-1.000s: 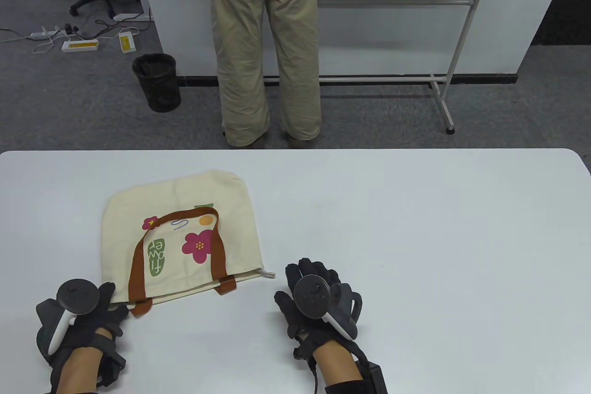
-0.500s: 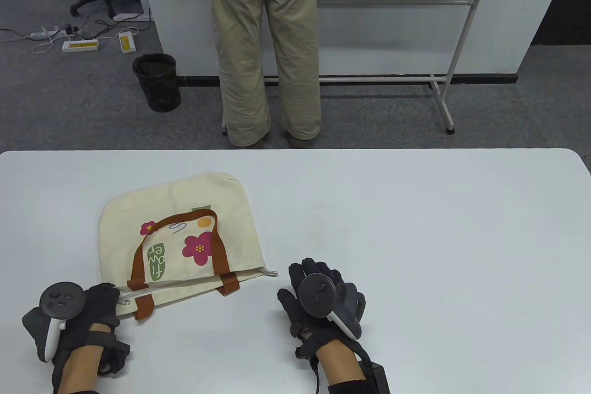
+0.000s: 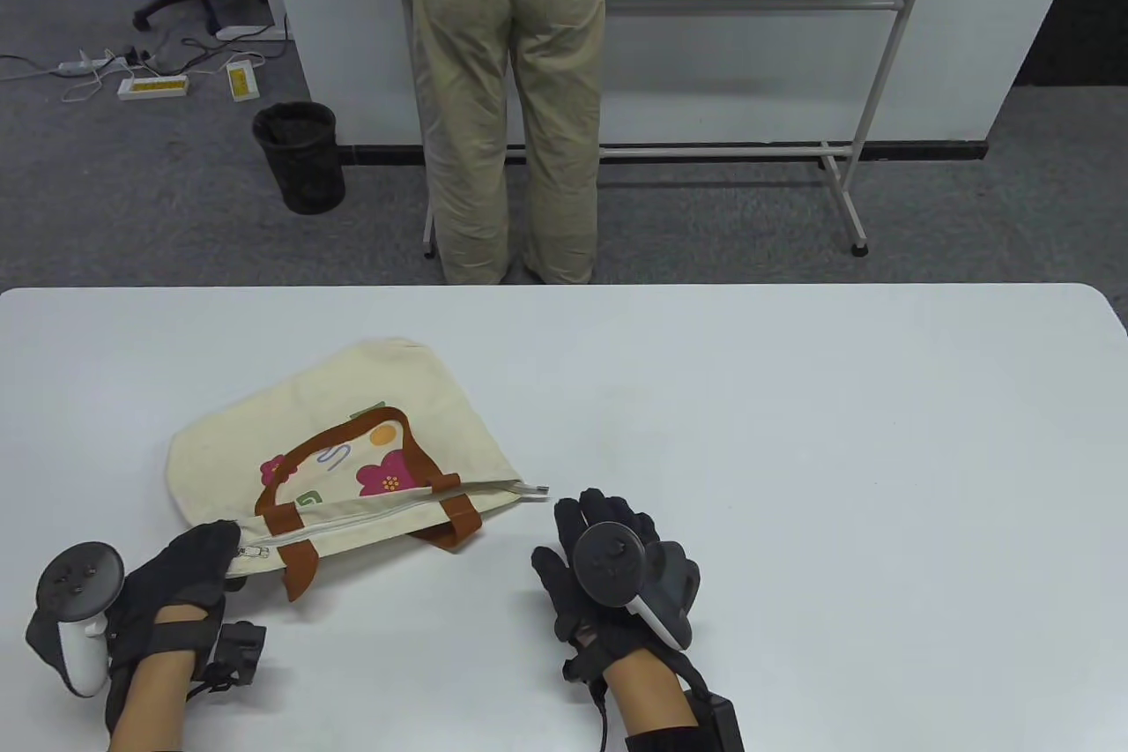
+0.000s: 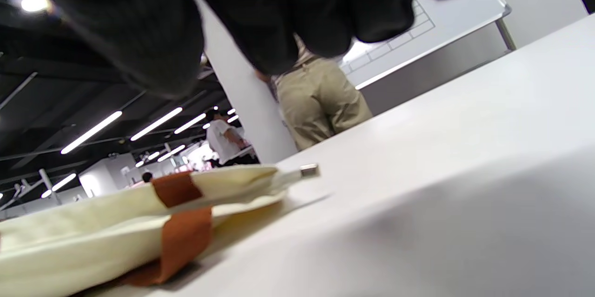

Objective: Unzip the canvas bag

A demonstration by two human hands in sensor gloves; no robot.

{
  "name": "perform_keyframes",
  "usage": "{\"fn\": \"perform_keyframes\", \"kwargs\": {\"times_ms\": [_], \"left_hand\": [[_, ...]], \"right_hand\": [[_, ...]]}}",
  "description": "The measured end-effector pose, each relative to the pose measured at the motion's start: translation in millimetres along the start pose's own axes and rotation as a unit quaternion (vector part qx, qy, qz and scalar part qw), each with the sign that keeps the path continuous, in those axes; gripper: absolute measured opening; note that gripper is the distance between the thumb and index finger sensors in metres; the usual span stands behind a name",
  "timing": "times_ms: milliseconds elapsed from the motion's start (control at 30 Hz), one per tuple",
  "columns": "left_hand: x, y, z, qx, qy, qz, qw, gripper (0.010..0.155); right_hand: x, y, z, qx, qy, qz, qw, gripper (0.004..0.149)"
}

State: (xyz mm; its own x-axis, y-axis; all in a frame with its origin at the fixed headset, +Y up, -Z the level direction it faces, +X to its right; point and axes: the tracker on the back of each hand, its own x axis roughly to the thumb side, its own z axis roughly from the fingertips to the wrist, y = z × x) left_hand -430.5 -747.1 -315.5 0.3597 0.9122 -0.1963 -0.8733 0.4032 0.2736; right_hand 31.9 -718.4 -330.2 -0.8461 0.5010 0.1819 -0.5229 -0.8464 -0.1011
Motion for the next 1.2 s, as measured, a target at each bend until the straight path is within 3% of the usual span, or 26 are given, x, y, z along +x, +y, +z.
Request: {"fn": "perform_keyframes", "kwargs": {"times_ms": [200,533,733,833,900,1000,1067,1200], "left_hand": [[15.1,-9.5,2.6,-0.064,-0.047,0.099,0.992,0.048],[40.2,-27.8,10.5,-0.171,-0.117,0.214,0.955,0.047],[48.0,-35.5,11.1,-0.219,-0.143,0.232,0.937,0.048],[49.0,-39.8,11.0,-0.239,-0.146,0.248,0.927,0.048],[49.2,-40.8,11.3,-0.244,-0.147,0.255,0.924,0.048],[50.9,-41.3,12.8,-0.249,-0.147,0.263,0.920,0.048],[51.1,-41.2,13.1,-0.248,-0.147,0.264,0.920,0.049],[49.9,-40.2,12.4,-0.249,-0.147,0.262,0.921,0.049]], "right_hand": [[-3.3,-8.9,0.5,-0.034,0.008,-0.021,0.999,0.069],[-13.2,-22.3,0.7,-0.065,0.017,-0.091,0.994,0.080],[-19.3,-15.2,-3.8,-0.010,0.017,-0.120,0.993,0.084],[-23.2,-4.6,-6.7,0.058,0.030,-0.127,0.990,0.083],[-25.5,1.0,-8.1,0.086,0.036,-0.127,0.988,0.080],[-28.1,8.8,-10.3,0.116,0.043,-0.134,0.983,0.061],[-29.4,8.7,-11.8,0.104,0.048,-0.139,0.984,0.050],[-33.6,3.6,-12.7,0.068,0.072,-0.200,0.975,0.046]]}}
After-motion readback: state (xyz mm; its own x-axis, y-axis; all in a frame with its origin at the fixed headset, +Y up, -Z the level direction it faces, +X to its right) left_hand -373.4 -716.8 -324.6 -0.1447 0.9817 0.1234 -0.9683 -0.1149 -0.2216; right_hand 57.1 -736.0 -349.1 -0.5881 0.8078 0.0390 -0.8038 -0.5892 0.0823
